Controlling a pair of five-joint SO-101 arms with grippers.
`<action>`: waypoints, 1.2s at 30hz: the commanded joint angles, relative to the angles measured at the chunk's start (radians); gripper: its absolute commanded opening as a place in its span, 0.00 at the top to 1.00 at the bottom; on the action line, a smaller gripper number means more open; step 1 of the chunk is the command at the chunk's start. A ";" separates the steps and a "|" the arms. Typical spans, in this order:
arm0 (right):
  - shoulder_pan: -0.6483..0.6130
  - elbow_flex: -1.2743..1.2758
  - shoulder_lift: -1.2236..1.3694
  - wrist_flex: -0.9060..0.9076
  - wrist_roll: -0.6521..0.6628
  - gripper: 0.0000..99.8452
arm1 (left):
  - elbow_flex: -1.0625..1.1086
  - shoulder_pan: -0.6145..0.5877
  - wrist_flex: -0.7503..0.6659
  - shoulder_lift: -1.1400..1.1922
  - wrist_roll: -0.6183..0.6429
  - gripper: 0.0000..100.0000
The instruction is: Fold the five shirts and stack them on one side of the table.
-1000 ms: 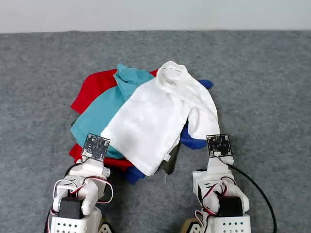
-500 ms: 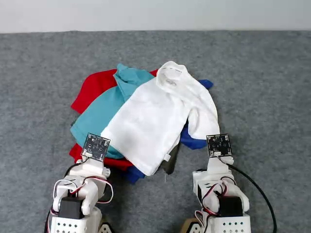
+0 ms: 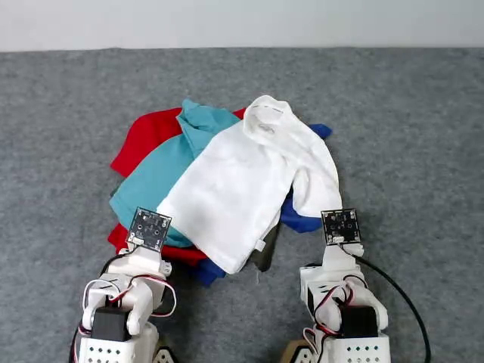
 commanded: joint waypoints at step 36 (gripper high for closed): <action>-0.004 0.014 -0.012 0.002 0.011 0.99 | -0.081 -0.080 -0.229 -0.008 -0.259 0.99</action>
